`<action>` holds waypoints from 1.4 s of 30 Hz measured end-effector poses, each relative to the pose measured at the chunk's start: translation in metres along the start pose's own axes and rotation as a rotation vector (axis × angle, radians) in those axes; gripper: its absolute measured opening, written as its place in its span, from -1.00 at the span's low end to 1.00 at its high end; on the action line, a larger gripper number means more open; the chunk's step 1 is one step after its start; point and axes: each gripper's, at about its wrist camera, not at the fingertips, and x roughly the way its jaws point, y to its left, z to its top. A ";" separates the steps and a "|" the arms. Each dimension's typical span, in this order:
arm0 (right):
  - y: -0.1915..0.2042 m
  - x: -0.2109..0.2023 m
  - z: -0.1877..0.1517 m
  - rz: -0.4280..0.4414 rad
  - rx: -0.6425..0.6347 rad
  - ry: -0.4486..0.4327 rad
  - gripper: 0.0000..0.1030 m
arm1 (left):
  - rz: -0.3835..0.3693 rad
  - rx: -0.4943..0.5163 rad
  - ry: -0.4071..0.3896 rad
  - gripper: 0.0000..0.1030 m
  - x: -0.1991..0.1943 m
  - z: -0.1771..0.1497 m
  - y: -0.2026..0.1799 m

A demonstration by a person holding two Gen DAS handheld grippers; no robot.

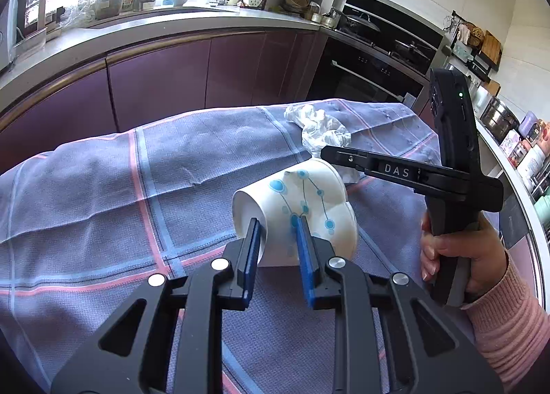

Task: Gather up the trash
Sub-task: 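Grasp the white dotted cup with the left tool while the right tool grasps the tissue, then carry the white cup and tissue over the teal bin with both tools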

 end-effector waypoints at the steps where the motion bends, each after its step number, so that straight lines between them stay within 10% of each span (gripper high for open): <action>1: 0.000 -0.002 -0.001 0.003 -0.005 -0.003 -0.86 | 0.000 -0.002 -0.006 -0.59 -0.004 -0.001 0.000; 42: 0.152 -0.095 -0.096 0.338 -0.262 -0.079 -0.87 | 0.186 -0.164 -0.238 -0.60 -0.238 -0.121 0.080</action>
